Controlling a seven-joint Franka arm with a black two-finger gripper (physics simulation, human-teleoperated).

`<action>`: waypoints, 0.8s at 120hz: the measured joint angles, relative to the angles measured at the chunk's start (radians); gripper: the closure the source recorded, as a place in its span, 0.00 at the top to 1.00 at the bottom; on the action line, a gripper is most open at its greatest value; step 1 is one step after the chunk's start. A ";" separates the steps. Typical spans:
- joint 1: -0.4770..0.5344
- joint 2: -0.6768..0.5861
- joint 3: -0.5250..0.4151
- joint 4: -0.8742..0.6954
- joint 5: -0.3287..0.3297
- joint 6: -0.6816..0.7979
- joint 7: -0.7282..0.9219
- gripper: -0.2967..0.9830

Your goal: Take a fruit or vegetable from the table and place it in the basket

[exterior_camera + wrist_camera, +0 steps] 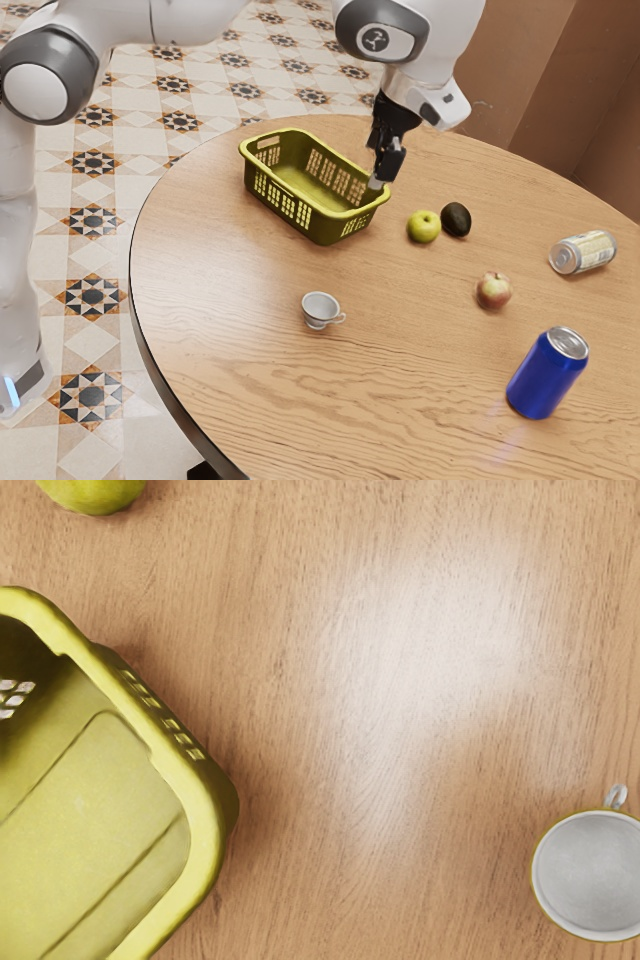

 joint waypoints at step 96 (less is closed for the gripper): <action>0.111 0.118 0.018 0.070 -0.119 0.045 -0.294 0.77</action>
